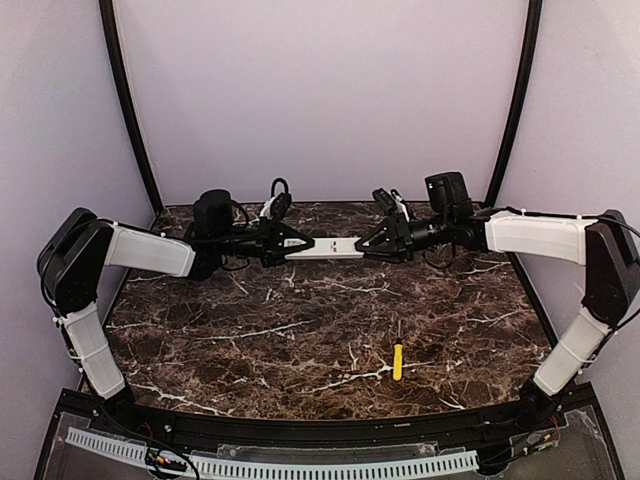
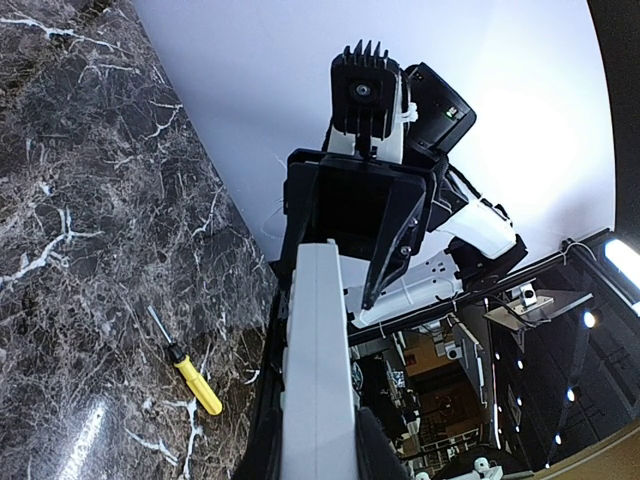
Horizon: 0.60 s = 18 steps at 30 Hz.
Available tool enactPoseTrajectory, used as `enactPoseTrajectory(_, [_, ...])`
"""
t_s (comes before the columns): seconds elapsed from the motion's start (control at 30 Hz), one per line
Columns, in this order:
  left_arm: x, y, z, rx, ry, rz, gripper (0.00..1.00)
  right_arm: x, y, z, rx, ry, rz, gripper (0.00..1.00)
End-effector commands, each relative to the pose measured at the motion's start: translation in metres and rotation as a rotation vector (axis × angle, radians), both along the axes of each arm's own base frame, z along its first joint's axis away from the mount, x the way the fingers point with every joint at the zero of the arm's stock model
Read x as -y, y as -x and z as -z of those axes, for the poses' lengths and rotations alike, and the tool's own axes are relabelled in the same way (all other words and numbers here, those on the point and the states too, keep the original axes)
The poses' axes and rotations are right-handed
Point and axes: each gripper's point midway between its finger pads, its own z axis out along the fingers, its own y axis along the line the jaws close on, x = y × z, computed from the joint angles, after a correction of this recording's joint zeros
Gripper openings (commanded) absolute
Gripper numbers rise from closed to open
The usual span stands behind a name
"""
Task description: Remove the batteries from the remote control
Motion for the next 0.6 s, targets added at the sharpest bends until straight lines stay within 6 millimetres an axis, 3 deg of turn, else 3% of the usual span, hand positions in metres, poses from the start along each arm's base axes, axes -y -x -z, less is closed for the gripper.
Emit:
enactPoseTrajectory(0.0, [-0.0036, 0.0056, -0.0129, 0.046, 0.025, 0.017, 0.00, 0.0081, 0.0050, -0.0152, 0.030, -0.016, -0.007, 0.43])
enactPoseTrajectory(0.57, [-0.0030, 0.0038, -0.0106, 0.042, 0.016, 0.014, 0.00, 0.0108, 0.0041, -0.0114, 0.026, 0.016, 0.010, 0.34])
